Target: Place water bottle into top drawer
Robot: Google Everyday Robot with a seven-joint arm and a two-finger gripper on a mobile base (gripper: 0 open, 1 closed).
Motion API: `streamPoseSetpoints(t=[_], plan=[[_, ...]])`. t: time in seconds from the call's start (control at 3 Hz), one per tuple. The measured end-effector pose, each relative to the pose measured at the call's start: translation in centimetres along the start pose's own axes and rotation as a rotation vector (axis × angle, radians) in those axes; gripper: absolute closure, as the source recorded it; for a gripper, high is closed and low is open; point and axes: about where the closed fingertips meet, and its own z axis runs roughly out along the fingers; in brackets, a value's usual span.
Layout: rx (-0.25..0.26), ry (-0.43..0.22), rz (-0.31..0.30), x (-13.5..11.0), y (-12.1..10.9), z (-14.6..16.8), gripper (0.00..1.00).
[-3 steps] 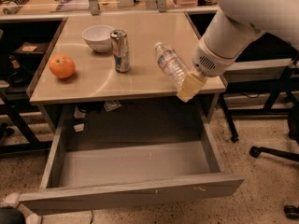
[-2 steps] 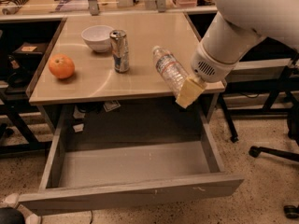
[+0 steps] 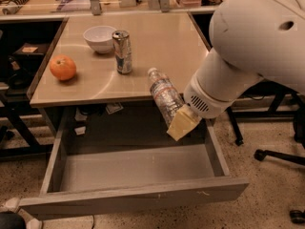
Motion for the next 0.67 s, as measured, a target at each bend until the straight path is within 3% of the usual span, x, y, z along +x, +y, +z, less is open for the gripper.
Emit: streamPoseSetpoints(t=[0.33,0.67], plan=[[0.0,0.0,0.0,0.0,0.0,0.0,1.0],[-0.042,-0.012,0.011,0.8,2.3,1.5,1.0]])
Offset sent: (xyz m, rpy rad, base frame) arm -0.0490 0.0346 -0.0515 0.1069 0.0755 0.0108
